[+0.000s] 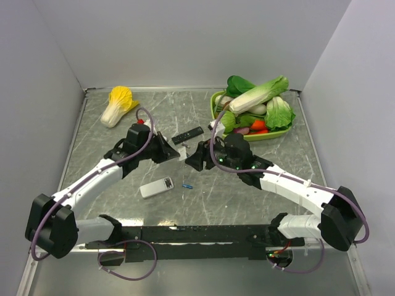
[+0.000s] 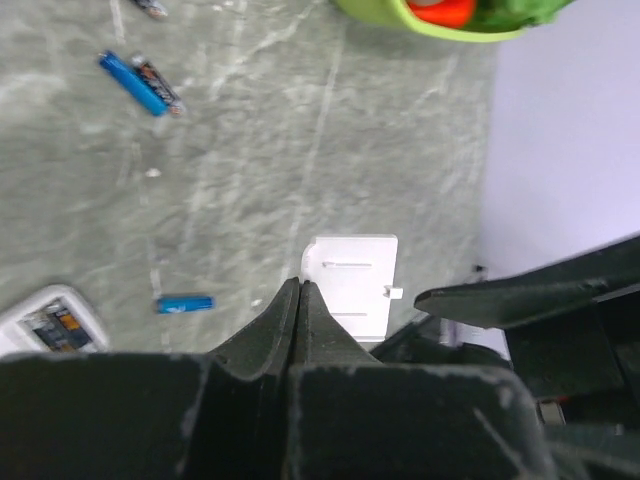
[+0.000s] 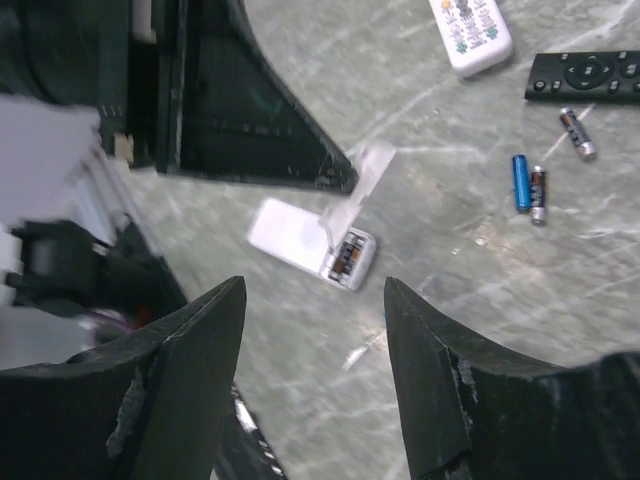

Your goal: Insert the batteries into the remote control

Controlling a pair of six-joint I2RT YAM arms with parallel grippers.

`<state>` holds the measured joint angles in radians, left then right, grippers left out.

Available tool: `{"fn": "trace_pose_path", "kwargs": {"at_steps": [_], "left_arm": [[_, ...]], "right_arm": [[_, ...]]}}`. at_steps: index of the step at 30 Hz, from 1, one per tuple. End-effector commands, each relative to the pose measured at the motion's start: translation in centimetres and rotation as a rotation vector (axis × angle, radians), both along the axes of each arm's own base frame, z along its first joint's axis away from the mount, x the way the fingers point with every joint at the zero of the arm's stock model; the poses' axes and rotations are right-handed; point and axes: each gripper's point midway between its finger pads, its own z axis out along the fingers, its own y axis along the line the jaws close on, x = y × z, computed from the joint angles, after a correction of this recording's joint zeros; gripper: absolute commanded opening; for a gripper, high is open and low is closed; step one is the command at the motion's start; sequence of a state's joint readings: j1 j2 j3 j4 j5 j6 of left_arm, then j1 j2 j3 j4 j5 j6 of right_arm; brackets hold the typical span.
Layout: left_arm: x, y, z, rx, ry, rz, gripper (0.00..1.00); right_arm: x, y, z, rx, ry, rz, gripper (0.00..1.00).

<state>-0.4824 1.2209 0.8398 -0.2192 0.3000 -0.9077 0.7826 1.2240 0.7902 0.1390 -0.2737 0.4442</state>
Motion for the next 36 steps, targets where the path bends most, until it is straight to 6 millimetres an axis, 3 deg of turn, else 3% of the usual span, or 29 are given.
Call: {"fn": "trace_pose_path", "kwargs": {"at_steps": [1,4,10,16,20,28,36], "left_arm": [[0.1,-1.5,3.6,-0.202,-0.066,0.019,0.01],[0.3,-2.0,5.4,-0.281,-0.111,0.039,0.01],[0.3,-1.6,6.8,-0.339,-0.114,0.128,0.01],[0.3,-2.1,7.2,-0.365,-0.103,0.17,0.01],[0.3,-2.4,7.2,-0.36,-0.106,0.187,0.01],[0.3,-3.2,7.3,-0.352,-0.104,0.187,0.01],[0.2,-3.2,7.7,-0.352,-0.116,0.193,0.01]], "right_arm": [[-0.1,0.7,4.5,0.209,0.018,-0.005,0.63],[0.3,0.2,4.3,0.221,0.011,-0.044,0.59],[1.1,-1.0,4.2,0.221,-0.011,-0.129,0.54],[1.5,-1.4,3.7,0.236,-0.049,-0.156,0.53],[1.6,-1.6,5.5,0.297,-0.122,-0.16,0.53],[2.4,-1.7,6.5,0.31,-0.165,-0.186,0.52],[2.7,-1.5,6.0,0.287,-0.168,-0.185,0.3]]}}
